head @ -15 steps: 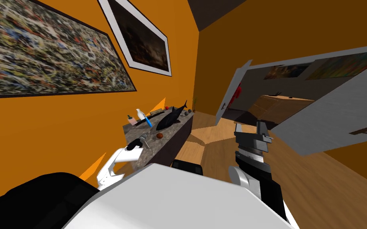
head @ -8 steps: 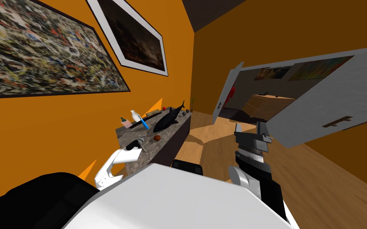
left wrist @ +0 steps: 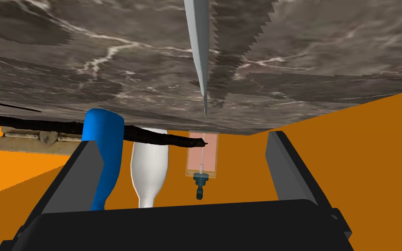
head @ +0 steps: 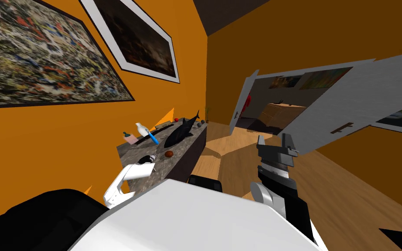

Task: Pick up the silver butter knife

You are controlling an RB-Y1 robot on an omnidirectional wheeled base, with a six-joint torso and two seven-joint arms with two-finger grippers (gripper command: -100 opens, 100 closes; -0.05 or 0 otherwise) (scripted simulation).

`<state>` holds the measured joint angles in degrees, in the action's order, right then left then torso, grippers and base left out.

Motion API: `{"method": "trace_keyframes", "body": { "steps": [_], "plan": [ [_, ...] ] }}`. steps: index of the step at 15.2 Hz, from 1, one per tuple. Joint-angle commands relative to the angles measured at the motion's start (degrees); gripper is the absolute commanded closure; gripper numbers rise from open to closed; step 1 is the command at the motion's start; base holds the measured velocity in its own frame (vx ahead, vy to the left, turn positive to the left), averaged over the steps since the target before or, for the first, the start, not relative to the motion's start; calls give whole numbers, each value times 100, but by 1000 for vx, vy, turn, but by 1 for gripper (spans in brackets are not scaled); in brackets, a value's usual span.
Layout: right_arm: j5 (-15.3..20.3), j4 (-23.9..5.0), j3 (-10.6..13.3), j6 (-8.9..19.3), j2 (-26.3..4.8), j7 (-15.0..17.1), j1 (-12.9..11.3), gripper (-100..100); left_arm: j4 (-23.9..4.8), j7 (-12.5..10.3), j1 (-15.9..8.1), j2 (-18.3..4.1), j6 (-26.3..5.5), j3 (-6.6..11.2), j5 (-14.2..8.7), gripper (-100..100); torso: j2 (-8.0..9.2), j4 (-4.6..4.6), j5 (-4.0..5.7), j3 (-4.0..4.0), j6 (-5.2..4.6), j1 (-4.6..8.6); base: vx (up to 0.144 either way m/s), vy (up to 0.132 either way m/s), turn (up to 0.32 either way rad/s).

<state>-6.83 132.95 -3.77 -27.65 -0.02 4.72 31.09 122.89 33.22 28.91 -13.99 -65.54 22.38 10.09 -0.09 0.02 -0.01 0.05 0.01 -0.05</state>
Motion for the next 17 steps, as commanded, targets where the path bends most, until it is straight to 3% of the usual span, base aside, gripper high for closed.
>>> {"method": "trace_keyframes", "body": {
  "steps": [1,6,7,8,13,14,15,17],
  "plan": [
    [0,0,0,0,0,0,0,0,-73,120,11,57,-268,57,46,-100,0,0,0,0,0,0,22,19,-154],
    [0,0,0,0,0,0,0,0,-172,269,20,155,-645,115,91,-100,2,0,0,-1,0,2,15,15,-101],
    [0,0,0,0,0,0,0,0,-103,219,22,156,-552,73,122,-100,2,0,0,-1,0,2,7,9,-28],
    [0,0,0,0,0,0,0,0,-302,181,-67,122,-509,92,143,-100,3,-1,0,-2,1,3,-7,11,-44],
    [0,0,0,0,0,0,0,0,-679,80,-236,48,-356,125,180,-100,20,-4,-1,-11,1,-1,-30,18,-49],
    [0,0,0,0,0,0,0,0,-589,110,-200,59,-402,122,164,-100,21,-5,-1,-12,1,-1,-18,10,-15],
    [0,0,0,0,0,0,0,0,-610,102,-211,55,-391,123,167,100,18,-4,0,-11,2,2,-7,4,-1],
    [0,0,0,0,0,0,0,0,-609,101,-210,55,-391,123,167,100,12,-3,1,-7,2,6,-3,2,13]
  ]
}}
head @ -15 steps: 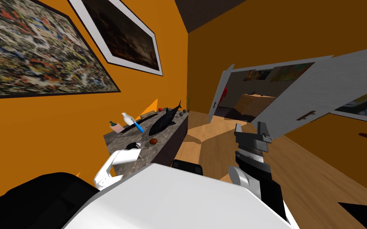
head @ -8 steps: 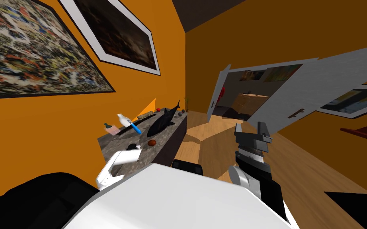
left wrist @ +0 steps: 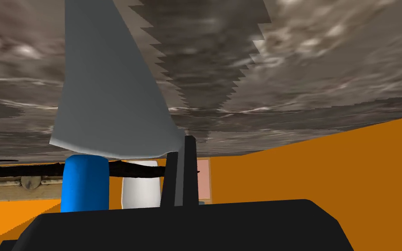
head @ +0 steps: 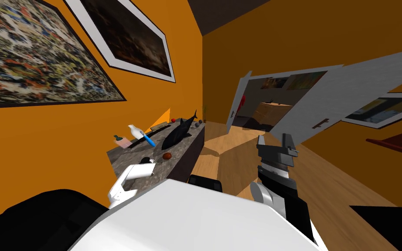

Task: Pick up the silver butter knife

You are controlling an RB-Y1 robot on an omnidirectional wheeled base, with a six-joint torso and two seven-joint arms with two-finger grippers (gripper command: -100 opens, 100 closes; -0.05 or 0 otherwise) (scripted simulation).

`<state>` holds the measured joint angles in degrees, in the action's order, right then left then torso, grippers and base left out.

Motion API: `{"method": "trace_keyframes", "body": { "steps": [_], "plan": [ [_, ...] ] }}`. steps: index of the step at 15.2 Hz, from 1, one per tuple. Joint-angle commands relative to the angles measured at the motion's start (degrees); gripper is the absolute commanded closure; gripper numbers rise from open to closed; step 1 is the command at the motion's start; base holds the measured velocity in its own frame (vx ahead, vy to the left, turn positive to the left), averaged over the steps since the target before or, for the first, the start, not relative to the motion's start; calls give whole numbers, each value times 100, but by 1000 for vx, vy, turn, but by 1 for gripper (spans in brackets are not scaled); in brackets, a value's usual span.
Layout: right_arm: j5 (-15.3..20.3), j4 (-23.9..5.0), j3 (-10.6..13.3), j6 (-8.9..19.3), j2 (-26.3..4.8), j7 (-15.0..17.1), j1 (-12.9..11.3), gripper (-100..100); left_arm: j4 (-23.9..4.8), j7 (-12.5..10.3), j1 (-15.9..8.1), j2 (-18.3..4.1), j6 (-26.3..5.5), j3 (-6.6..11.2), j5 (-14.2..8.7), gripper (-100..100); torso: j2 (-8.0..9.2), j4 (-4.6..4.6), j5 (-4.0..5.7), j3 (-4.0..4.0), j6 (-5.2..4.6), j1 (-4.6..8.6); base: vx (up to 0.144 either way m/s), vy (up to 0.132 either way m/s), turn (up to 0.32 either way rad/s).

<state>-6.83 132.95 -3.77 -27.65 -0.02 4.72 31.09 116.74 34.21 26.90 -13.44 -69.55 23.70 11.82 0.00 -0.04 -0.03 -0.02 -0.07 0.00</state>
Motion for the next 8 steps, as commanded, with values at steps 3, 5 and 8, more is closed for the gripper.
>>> {"method": "trace_keyframes", "body": {
  "steps": [3,5,8],
  "plan": [
    [0,0,0,0,0,0,0,0,187,48,78,42,-57,-28,-18,100,5,0,-4,-3,8,-5,8,-3,10],
    [0,0,0,0,0,0,1,0,313,82,135,67,-108,-39,-30,100,-4,3,-2,2,12,2,35,-20,68],
    [0,0,0,0,0,0,0,0,409,102,189,89,-128,-46,-41,100,-7,5,0,5,12,10,26,-24,36]
  ]
}}
